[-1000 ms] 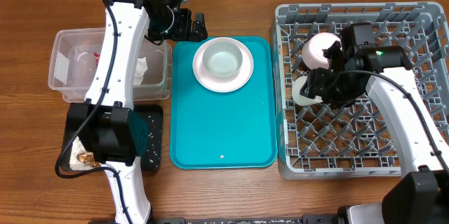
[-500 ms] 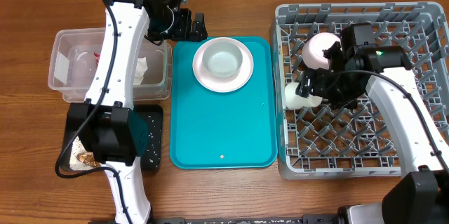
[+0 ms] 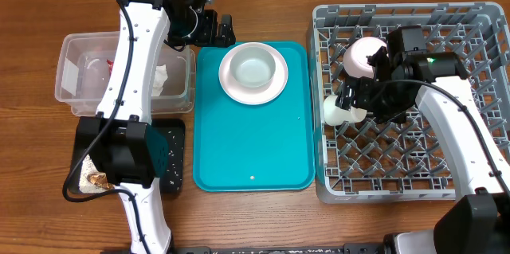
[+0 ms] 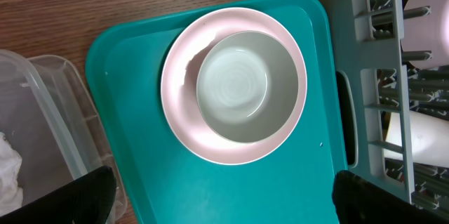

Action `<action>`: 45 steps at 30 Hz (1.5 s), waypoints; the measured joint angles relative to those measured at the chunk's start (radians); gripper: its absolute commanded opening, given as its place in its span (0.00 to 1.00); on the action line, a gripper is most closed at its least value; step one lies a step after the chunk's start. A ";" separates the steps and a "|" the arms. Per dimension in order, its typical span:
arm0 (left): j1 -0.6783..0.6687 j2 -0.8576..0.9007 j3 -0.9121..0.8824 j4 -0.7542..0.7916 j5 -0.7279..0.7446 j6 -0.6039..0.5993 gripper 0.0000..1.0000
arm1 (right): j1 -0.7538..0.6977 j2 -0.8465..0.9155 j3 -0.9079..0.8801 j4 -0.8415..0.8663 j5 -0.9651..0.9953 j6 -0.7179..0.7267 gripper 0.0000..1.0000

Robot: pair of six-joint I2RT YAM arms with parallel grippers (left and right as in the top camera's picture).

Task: Sort waste into correct bins and load items into the dishwasher
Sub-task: 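Lower the white cup into the rack with the right gripper, then open the right gripper and raise it off the cup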

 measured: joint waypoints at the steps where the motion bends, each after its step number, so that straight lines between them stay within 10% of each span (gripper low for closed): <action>1: 0.000 0.000 0.000 0.000 0.000 0.000 1.00 | 0.000 0.000 0.000 0.000 0.000 0.000 1.00; 6: 0.000 0.000 0.000 0.000 0.000 0.000 1.00 | 0.000 0.000 0.000 0.007 -0.004 0.000 0.99; 9: 0.000 0.000 0.000 0.000 0.000 0.000 1.00 | 0.000 0.000 0.000 0.007 -0.009 -0.003 0.74; 25: 0.000 0.000 0.000 0.000 -0.002 0.000 1.00 | 0.000 0.000 -0.002 0.021 -0.014 0.002 0.04; 45: 0.000 0.000 0.000 0.001 -0.003 0.000 1.00 | 0.000 0.000 -0.005 0.044 0.039 0.121 0.04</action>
